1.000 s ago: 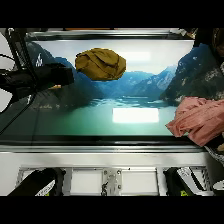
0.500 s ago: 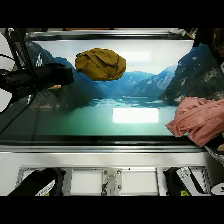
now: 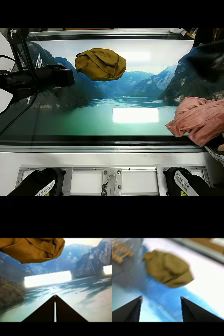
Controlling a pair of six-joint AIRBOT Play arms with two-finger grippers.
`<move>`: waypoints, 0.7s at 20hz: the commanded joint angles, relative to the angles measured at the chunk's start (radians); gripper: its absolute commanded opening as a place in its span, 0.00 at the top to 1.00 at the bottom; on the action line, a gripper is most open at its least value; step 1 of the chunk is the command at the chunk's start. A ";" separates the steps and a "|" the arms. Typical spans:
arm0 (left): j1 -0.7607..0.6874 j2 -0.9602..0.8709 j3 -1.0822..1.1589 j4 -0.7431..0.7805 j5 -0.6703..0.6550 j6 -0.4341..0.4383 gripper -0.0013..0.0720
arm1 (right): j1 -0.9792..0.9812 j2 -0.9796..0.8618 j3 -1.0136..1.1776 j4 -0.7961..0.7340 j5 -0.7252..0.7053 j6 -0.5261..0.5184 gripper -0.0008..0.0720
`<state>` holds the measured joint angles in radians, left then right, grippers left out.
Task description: Fold the clothes and pants, and hang the long-sleeved shirts on hangers.
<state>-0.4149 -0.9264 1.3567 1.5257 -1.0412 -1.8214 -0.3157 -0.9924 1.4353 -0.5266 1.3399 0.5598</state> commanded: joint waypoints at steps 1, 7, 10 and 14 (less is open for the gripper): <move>-0.010 0.000 0.000 0.000 -0.014 0.000 0.97 | 0.319 -0.002 -0.112 -0.272 0.013 0.121 0.29; -0.007 0.000 0.000 -0.001 -0.013 0.000 0.97 | 0.503 -0.014 -0.238 -0.266 0.005 0.122 0.29; -0.007 0.000 0.000 -0.001 -0.005 0.000 0.97 | 0.506 -0.015 -0.238 -0.248 0.004 0.122 0.74; -0.007 0.000 0.000 -0.001 -0.002 0.000 0.97 | 0.506 -0.015 -0.238 -0.248 0.003 0.122 0.97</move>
<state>-0.4221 -0.9264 1.3567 1.5227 -1.0466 -1.8221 0.1822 -1.0069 1.2018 -0.7727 1.3430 0.6788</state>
